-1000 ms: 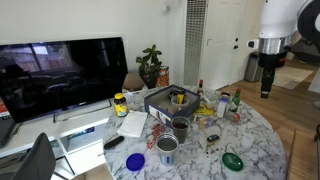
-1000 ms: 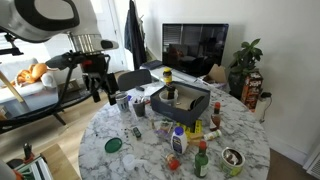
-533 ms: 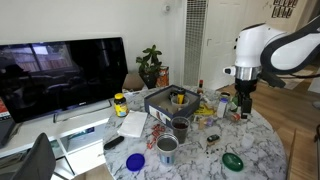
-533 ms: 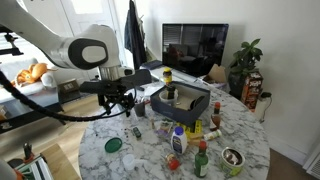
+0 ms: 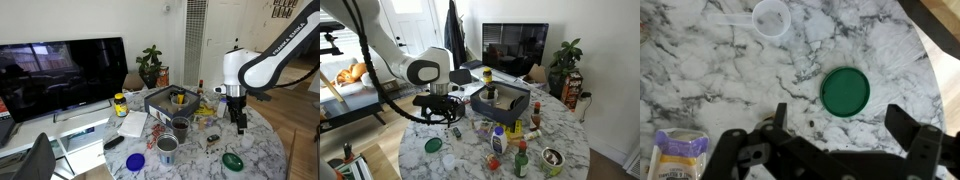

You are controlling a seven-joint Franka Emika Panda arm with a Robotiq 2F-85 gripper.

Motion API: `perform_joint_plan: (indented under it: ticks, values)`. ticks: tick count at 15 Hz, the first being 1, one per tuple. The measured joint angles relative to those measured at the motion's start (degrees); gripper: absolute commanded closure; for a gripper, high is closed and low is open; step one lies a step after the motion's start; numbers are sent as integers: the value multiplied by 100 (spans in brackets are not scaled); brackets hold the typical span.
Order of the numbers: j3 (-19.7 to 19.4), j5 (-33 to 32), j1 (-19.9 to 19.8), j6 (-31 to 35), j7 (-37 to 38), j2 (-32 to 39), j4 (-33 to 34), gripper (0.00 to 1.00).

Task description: Place the toy car on two stacked blocks

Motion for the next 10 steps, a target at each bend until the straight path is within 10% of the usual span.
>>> perform_joint_plan:
  ticks: [10]
  values:
    - [308,765,-148,1648,-732,620,-8,0]
